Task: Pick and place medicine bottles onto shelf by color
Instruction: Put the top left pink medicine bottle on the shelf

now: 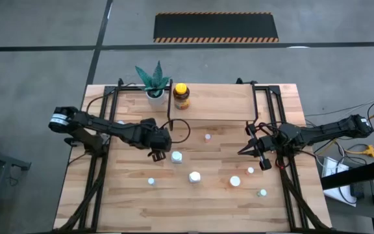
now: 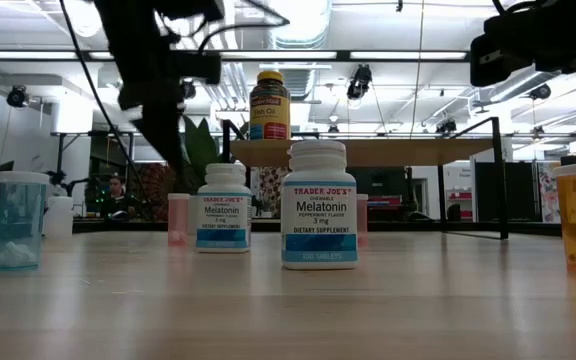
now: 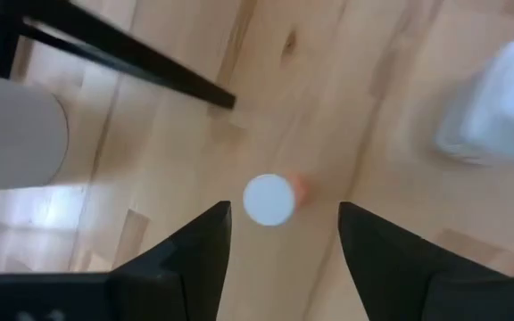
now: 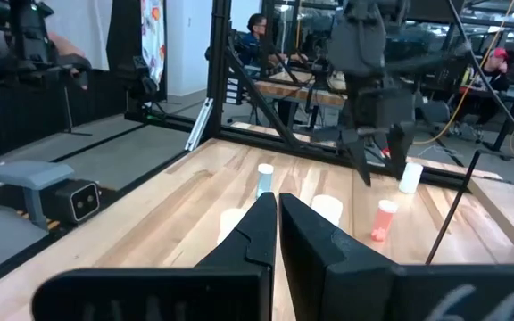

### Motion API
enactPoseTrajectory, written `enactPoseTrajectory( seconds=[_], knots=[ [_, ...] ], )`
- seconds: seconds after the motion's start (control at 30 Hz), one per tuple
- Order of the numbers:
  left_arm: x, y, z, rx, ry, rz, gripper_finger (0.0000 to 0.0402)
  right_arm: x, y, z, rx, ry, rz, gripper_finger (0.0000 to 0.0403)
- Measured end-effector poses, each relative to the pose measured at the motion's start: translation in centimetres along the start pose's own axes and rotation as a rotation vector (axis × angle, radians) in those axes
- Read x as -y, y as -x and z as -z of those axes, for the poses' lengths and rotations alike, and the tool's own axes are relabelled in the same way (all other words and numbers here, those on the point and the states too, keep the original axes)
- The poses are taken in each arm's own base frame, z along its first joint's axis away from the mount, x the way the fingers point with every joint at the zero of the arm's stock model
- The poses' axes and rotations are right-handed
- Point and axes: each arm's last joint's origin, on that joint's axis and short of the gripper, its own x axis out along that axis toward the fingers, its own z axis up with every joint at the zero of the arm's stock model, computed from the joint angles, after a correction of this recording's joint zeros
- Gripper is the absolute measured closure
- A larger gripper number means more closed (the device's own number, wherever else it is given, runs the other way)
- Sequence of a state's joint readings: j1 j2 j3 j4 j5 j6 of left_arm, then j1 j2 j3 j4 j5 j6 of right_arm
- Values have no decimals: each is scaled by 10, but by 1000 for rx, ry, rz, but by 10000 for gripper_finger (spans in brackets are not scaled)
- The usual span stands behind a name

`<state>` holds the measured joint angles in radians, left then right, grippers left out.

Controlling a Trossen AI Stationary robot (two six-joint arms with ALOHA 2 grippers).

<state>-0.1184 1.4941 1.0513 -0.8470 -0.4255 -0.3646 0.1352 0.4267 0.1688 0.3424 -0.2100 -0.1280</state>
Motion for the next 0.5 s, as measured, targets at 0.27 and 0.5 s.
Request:
enactPoseTrajectory(
  seconds=[0.27, 0.5],
  knots=[
    [-5, -30, 12, 49, 42, 9, 210, 0, 0, 0, -1, 3, 0, 394],
    [-6, -40, 18, 60, 59, 11, 210, 0, 0, 0, 0, 6, 0, 394]
  ],
)
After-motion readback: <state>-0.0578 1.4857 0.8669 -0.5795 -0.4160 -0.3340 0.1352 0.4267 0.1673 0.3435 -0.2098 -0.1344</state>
